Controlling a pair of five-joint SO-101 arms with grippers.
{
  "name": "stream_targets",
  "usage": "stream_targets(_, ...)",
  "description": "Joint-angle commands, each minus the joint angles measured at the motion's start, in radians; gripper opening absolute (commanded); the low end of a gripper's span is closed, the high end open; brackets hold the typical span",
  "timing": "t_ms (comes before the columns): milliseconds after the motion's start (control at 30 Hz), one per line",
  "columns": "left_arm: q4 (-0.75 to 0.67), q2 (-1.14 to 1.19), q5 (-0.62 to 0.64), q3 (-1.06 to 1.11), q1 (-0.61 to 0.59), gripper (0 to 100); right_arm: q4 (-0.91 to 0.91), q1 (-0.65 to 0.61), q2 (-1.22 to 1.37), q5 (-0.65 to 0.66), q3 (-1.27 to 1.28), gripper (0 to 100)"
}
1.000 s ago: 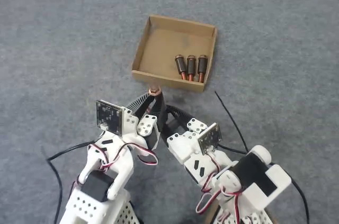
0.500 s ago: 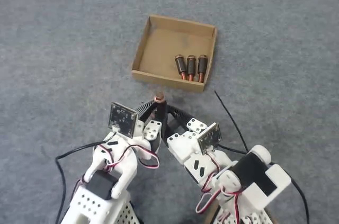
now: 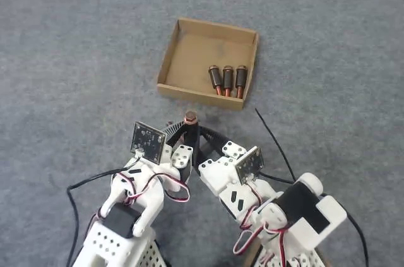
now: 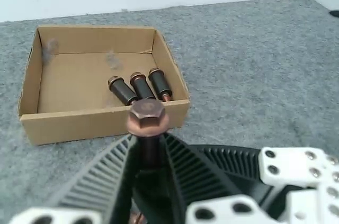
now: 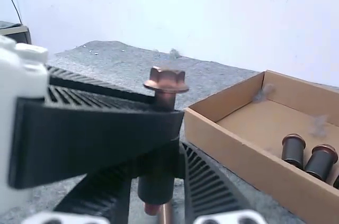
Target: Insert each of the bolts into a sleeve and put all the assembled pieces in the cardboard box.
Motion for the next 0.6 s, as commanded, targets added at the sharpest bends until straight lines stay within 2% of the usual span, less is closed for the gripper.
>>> stream_targets(0, 0.006, -0.014, -0.008, -0.008, -0.008, 7, -0.008, 0.033, -0.054, 0.011, 0.017, 0.8)
stream_targets(133, 0.034, -0.014, -0.008, -0.008, -0.006, 13, -0.045, 0.044, -0.05, 0.011, 0.015, 0.7)
stream_targets(567, 0.035, -0.015, -0.008, -0.015, -0.005, 13, -0.062, 0.044, -0.047, 0.011, 0.014, 0.7)
